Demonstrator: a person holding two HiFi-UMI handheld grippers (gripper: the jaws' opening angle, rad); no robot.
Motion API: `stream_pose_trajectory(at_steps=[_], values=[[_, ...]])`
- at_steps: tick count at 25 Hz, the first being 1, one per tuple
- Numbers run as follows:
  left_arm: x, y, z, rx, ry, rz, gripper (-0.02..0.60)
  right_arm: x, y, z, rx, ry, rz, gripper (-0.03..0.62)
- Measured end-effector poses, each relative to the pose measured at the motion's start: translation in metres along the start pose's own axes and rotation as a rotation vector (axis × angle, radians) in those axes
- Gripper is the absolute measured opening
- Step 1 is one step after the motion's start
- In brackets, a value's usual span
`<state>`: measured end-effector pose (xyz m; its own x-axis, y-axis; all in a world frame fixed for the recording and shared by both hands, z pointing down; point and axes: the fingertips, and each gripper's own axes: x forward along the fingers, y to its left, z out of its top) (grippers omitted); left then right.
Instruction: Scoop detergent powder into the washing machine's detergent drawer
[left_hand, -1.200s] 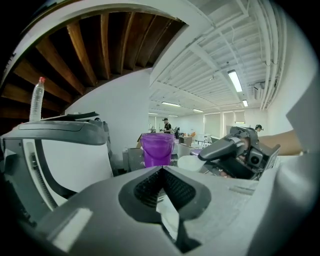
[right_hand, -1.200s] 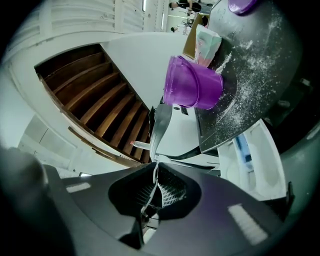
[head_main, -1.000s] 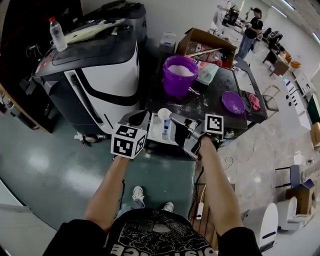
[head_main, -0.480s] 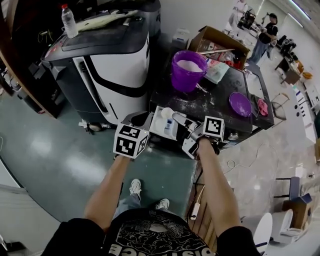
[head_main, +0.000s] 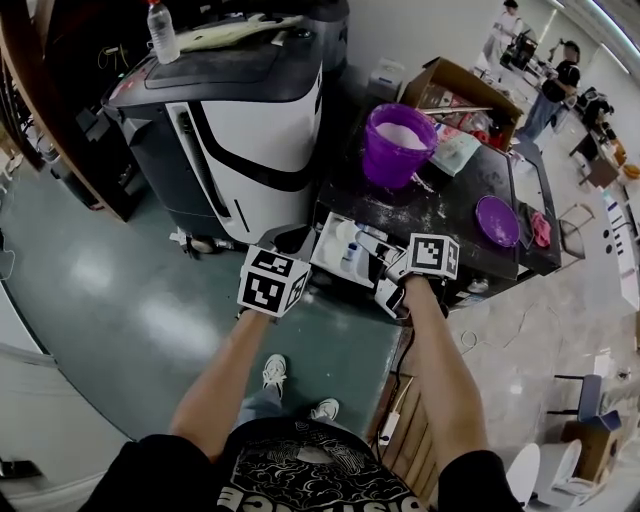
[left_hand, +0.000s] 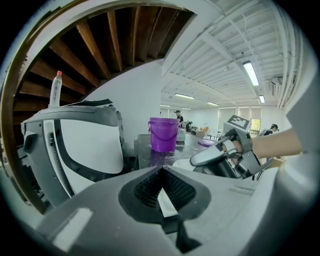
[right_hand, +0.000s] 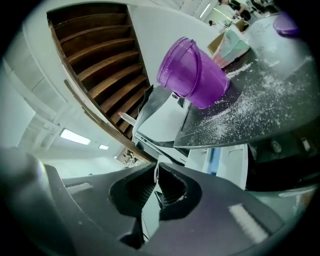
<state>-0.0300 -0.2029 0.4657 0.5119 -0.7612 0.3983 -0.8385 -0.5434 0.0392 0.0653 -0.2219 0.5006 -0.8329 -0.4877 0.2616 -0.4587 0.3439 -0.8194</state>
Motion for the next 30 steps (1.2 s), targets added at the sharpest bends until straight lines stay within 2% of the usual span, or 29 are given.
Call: stream_pose_trajectory(at_steps=[18, 25, 30], values=[[-0.003, 0.004, -0.009, -0.01, 0.02, 0.006, 0.002, 0.031, -0.027, -0.017, -0.514, 0.274, -0.295, 0.029], [-0.009, 0.013, -0.013, -0.023, 0.019, 0.019, 0.002, 0.041, -0.032, -0.026, -0.752, 0.38, -0.37, 0.029], [-0.013, 0.017, -0.017, -0.029, 0.027, 0.026, 0.002, 0.044, -0.032, -0.029, -0.871, 0.429, -0.402, 0.029]])
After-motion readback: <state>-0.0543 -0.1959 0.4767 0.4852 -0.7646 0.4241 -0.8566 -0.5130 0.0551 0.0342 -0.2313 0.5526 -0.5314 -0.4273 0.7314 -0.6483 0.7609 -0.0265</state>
